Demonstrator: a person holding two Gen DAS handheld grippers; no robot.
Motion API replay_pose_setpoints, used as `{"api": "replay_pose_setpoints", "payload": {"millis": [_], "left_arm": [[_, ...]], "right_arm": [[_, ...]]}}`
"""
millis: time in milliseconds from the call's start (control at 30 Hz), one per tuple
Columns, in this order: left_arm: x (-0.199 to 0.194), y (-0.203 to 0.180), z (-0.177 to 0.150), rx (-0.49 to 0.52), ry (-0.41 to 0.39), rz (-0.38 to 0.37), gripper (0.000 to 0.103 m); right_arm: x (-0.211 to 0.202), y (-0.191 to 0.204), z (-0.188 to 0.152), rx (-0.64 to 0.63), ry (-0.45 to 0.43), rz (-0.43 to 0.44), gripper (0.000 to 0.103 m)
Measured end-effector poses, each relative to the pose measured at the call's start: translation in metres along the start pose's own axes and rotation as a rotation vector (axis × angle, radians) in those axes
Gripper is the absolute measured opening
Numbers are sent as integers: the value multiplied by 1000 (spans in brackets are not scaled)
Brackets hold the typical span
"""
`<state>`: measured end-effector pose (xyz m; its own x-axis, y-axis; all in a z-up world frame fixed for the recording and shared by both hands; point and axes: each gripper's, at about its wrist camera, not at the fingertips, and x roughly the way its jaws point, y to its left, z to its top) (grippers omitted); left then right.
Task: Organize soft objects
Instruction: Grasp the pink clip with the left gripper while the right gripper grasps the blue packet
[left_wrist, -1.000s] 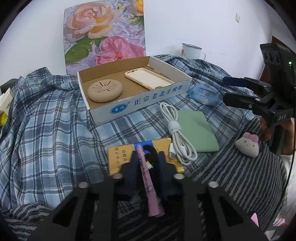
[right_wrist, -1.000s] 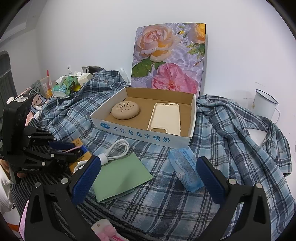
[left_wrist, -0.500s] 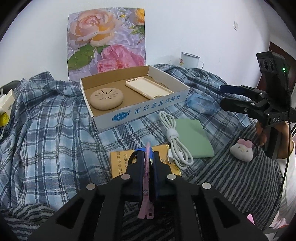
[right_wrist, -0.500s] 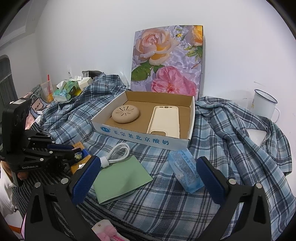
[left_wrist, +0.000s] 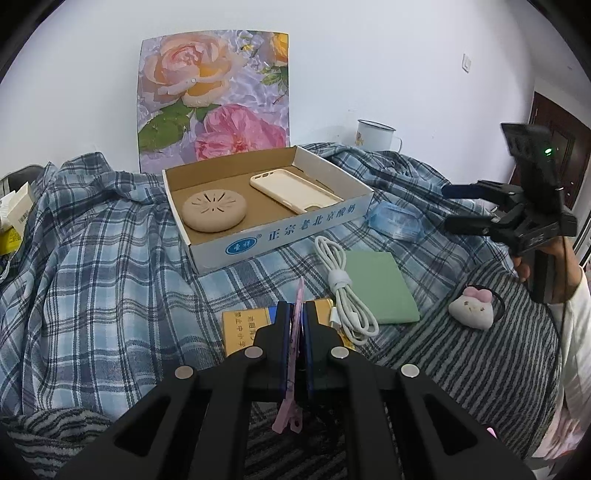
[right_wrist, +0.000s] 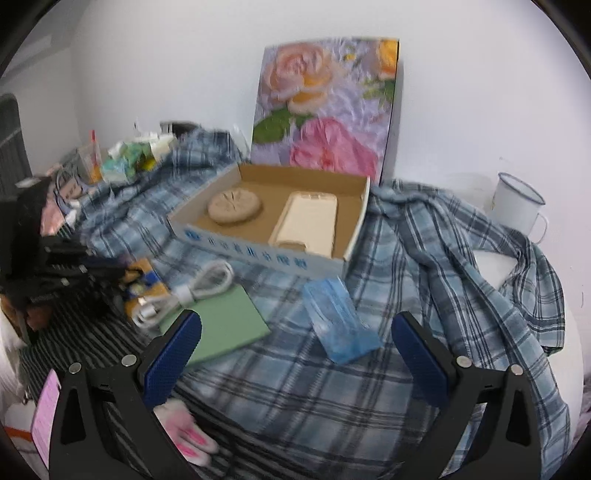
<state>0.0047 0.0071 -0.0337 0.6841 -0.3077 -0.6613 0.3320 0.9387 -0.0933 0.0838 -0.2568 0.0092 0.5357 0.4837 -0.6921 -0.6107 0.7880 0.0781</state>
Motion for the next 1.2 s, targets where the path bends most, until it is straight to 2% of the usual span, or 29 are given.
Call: {"api": "replay_pose_setpoints", "payload": {"millis": [133, 333, 500, 533, 567, 700, 800, 1100, 1200], "left_arm": [[-2, 0, 0, -3, -11, -5, 7], [-4, 3, 0, -24, -21, -11, 6], [-4, 3, 0, -30, -18, -9, 6], [-4, 3, 0, -31, -17, -9, 6], [-4, 3, 0, -31, -17, -9, 6], [-4, 3, 0, -29, -21, -8, 6], [-4, 4, 0, -36, -20, -9, 6], [-5, 8, 2, -53, -23, -6, 6], [-6, 10, 3, -60, -30, -3, 6]], "right_arm": [[19, -5, -1, -67, 79, 1, 102], [52, -15, 4, -105, 154, -8, 85], [77, -24, 1, -95, 216, -5, 58], [79, -25, 1, -94, 222, -4, 43], [80, -25, 0, -97, 217, -11, 40], [78, -23, -1, -107, 202, -4, 34], [74, -20, 0, -124, 181, -16, 34], [39, -7, 13, -120, 67, -31, 34], [23, 3, 18, -115, 16, -12, 34]]}}
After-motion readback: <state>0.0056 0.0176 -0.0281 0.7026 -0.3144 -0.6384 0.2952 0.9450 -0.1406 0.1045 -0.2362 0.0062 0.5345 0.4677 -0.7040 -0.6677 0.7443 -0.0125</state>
